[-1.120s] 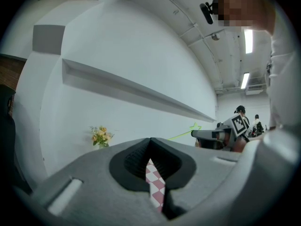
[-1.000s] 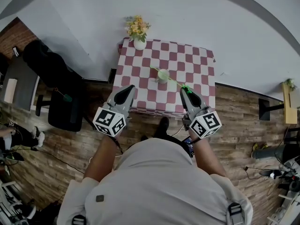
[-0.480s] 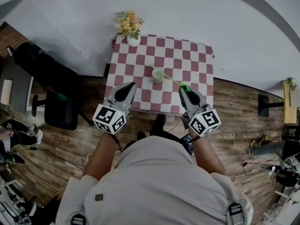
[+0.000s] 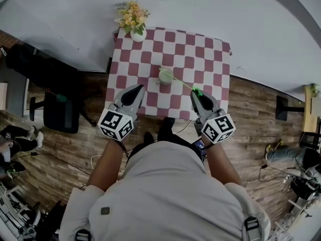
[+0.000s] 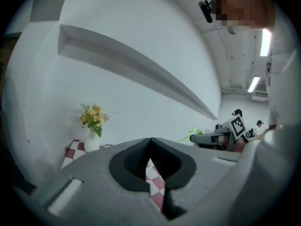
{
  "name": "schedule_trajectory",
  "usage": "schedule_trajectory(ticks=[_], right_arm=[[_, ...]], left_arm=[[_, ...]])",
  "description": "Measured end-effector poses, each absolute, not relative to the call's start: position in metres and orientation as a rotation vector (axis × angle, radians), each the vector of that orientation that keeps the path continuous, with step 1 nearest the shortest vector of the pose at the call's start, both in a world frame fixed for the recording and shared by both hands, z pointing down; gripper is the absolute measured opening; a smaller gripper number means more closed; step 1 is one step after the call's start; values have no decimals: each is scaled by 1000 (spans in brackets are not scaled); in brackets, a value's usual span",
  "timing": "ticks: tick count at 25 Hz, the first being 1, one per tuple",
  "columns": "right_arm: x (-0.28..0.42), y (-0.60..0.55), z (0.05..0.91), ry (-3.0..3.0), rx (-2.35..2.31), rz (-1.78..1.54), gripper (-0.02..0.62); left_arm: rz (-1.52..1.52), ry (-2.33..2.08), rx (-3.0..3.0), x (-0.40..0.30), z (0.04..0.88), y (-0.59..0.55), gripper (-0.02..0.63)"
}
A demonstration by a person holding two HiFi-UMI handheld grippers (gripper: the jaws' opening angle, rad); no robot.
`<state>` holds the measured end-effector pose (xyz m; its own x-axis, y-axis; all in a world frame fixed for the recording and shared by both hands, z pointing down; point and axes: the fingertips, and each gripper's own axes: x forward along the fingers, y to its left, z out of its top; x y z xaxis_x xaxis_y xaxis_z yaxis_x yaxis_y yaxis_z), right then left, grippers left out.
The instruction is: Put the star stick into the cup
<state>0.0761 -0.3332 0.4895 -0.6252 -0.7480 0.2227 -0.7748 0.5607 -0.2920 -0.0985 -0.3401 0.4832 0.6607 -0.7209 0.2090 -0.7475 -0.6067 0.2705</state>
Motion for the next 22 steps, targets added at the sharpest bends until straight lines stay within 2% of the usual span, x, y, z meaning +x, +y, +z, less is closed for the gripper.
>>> schedule_trajectory(ticks=[22], right_arm=[[95,-367,595,-2536,1134,749,28]], left_arm=[[224,-1134,2415,-71,560,-380,3]])
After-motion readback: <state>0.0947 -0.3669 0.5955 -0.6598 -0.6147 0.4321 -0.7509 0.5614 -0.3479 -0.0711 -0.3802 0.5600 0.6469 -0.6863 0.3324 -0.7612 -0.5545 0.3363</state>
